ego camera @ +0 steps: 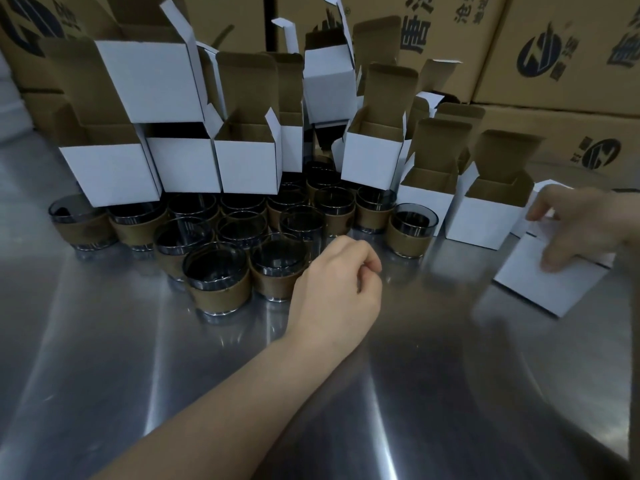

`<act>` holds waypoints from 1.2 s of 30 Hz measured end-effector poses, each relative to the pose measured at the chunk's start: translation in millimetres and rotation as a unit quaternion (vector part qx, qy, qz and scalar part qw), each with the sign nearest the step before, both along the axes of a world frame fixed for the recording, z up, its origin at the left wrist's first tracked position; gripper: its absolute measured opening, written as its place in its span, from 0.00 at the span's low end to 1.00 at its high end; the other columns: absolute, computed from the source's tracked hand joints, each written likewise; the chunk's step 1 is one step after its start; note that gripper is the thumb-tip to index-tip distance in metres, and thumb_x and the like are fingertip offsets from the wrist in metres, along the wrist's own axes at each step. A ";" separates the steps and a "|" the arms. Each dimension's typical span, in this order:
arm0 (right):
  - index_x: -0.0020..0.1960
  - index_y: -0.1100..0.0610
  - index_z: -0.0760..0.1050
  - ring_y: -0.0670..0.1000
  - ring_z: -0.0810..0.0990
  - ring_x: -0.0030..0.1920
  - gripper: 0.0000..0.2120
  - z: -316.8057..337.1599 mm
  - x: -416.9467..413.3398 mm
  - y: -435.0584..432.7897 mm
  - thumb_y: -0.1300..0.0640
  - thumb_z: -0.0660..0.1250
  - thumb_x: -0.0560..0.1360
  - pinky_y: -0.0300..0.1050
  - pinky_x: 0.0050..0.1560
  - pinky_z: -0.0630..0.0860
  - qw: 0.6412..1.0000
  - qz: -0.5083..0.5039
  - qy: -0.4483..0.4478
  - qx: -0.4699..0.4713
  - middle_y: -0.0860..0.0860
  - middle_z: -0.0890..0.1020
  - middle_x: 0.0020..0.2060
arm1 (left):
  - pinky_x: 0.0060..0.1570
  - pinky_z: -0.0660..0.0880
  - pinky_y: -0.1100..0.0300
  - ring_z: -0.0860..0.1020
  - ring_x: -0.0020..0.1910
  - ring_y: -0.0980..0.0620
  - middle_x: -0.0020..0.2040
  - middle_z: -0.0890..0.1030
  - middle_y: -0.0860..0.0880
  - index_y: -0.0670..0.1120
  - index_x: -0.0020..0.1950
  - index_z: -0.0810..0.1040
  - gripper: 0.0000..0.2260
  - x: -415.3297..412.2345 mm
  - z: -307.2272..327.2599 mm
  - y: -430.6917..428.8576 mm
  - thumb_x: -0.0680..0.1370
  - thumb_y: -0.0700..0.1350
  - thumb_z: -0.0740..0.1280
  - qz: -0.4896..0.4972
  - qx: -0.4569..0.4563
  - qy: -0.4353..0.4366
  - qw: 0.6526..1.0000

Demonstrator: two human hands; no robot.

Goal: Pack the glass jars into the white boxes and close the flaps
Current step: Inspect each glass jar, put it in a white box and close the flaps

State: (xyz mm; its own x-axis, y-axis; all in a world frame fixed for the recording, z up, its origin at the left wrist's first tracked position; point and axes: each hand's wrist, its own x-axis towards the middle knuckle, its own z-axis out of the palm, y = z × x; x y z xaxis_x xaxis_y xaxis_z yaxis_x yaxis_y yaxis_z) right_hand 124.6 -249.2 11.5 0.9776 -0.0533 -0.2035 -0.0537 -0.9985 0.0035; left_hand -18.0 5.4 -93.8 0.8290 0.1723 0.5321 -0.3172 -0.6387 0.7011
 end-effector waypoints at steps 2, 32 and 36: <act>0.59 0.47 0.66 0.63 0.73 0.55 0.36 -6.4 10.2 -8.2 0.60 0.82 0.58 0.61 0.57 0.76 0.998 -0.055 -0.017 0.010 0.59 0.70 0.59 | 0.42 0.76 0.48 0.75 0.40 0.52 0.43 0.75 0.55 0.48 0.42 0.76 0.06 0.0 0.0 0.5 0.74 0.38 0.61 -0.008 0.009 0.010 1.000; 0.55 0.46 0.73 0.51 0.76 0.50 0.24 -24.3 -24.8 120.8 0.31 0.65 0.67 0.53 0.50 0.78 0.954 0.209 -0.186 0.108 0.45 0.76 0.47 | 0.49 0.74 0.52 0.75 0.45 0.54 0.44 0.77 0.53 0.46 0.47 0.79 0.08 3.1 2.2 4.4 0.75 0.36 0.62 -0.019 0.022 0.061 0.998; 0.63 0.48 0.70 0.53 0.70 0.56 0.31 -39.0 -15.9 127.0 0.35 0.70 0.66 0.49 0.45 0.72 0.948 0.224 -0.212 0.074 0.50 0.68 0.52 | 0.48 0.74 0.51 0.75 0.45 0.53 0.45 0.76 0.52 0.46 0.47 0.78 0.07 2.1 2.9 3.6 0.76 0.37 0.62 -0.010 0.022 0.074 0.997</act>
State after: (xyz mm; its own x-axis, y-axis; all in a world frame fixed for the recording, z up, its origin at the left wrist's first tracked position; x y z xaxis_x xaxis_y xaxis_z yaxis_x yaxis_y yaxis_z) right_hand 108.7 -122.2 -27.5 0.8909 0.3856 0.2401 0.4112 -0.9092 -0.0658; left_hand -15.9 8.9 -90.9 0.9017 0.1341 0.4110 -0.2260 -0.6643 0.7125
